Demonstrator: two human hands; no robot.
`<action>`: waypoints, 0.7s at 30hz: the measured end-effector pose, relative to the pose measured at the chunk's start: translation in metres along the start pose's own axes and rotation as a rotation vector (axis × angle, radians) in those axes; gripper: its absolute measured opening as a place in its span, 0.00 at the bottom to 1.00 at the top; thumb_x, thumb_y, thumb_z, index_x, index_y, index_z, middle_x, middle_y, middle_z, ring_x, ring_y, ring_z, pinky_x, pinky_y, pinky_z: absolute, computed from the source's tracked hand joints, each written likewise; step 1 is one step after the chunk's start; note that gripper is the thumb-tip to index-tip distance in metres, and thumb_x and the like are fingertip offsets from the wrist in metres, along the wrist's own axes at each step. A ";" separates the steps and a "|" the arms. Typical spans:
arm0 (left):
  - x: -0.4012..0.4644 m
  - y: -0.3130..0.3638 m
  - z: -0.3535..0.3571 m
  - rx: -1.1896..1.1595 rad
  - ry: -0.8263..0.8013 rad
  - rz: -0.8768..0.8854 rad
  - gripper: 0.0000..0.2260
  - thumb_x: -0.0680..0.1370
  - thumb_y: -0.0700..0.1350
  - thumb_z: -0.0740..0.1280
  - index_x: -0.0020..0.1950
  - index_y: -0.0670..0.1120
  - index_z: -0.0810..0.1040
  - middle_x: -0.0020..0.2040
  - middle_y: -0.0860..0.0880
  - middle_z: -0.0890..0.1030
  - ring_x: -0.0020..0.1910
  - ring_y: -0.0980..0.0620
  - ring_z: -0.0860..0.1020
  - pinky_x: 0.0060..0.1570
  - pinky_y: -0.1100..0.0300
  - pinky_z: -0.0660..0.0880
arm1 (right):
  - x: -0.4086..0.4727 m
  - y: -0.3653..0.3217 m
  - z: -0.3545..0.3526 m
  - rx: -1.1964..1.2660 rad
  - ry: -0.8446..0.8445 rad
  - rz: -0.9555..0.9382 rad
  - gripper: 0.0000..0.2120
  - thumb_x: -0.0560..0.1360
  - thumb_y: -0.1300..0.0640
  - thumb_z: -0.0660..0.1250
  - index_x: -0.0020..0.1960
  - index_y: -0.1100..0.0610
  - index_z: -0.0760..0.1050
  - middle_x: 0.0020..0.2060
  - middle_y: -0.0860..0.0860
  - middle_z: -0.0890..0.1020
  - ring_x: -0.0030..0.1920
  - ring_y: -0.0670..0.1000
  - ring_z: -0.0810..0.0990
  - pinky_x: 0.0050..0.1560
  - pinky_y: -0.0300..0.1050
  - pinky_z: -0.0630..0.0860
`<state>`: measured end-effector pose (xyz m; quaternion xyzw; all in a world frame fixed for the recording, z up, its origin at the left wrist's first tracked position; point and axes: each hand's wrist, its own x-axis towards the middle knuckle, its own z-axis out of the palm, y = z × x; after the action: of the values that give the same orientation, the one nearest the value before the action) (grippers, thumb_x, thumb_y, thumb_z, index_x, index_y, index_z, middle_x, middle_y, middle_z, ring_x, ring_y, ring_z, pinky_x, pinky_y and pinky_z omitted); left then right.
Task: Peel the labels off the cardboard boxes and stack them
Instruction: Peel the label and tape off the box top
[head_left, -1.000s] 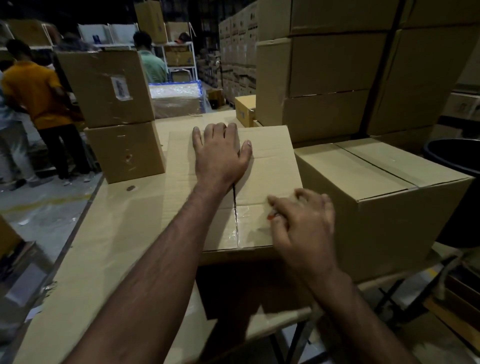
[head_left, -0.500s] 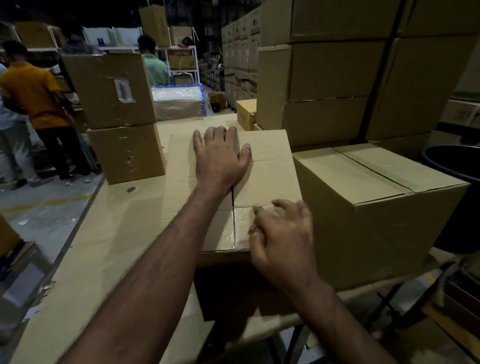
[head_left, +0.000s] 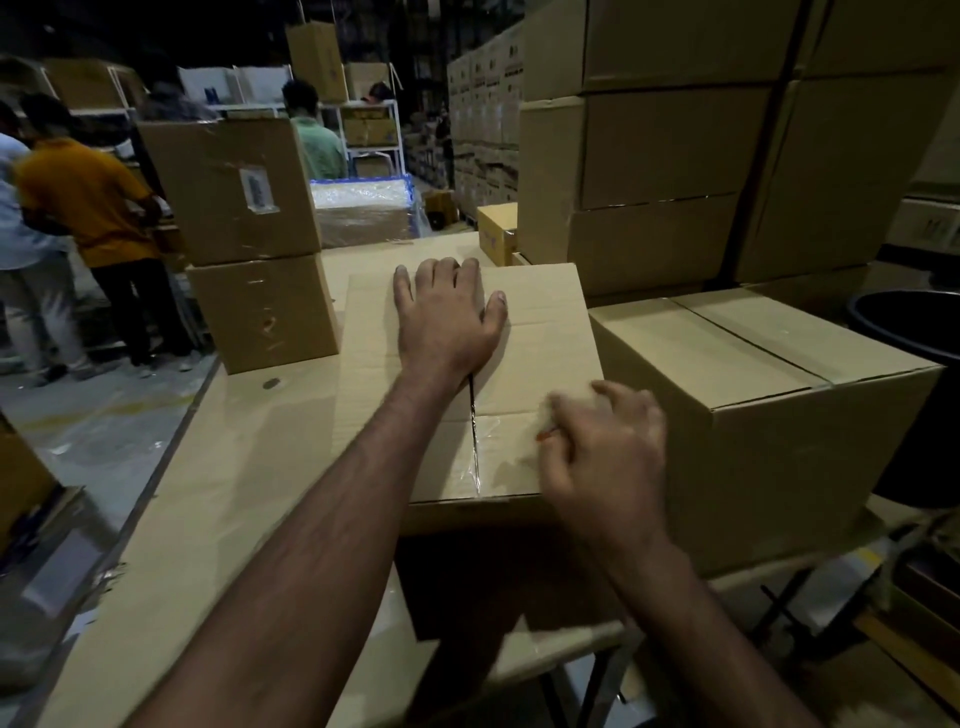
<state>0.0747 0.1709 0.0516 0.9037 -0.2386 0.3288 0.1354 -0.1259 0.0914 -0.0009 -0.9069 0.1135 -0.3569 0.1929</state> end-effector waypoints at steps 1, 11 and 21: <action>0.000 0.001 0.000 0.002 -0.006 -0.001 0.30 0.78 0.60 0.49 0.72 0.46 0.70 0.68 0.44 0.74 0.70 0.43 0.68 0.75 0.38 0.52 | -0.004 -0.005 0.006 0.002 -0.031 -0.057 0.22 0.71 0.48 0.54 0.56 0.53 0.81 0.50 0.52 0.84 0.66 0.55 0.72 0.72 0.66 0.59; -0.007 -0.005 -0.015 -0.030 -0.159 0.128 0.27 0.82 0.57 0.51 0.81 0.51 0.58 0.81 0.44 0.57 0.80 0.43 0.52 0.77 0.43 0.46 | -0.008 0.030 0.020 0.456 0.129 -0.075 0.19 0.74 0.62 0.62 0.63 0.56 0.80 0.61 0.47 0.78 0.69 0.48 0.72 0.66 0.48 0.75; -0.099 0.008 -0.047 -0.049 -0.278 0.058 0.24 0.84 0.57 0.53 0.81 0.56 0.55 0.82 0.47 0.53 0.81 0.44 0.48 0.78 0.45 0.45 | 0.000 0.037 0.018 0.610 0.120 -0.013 0.14 0.78 0.61 0.62 0.60 0.58 0.81 0.58 0.50 0.83 0.67 0.44 0.75 0.63 0.39 0.75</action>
<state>-0.0211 0.2167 0.0221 0.9296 -0.2891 0.1984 0.1134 -0.1161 0.0631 -0.0295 -0.7851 0.0063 -0.4287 0.4469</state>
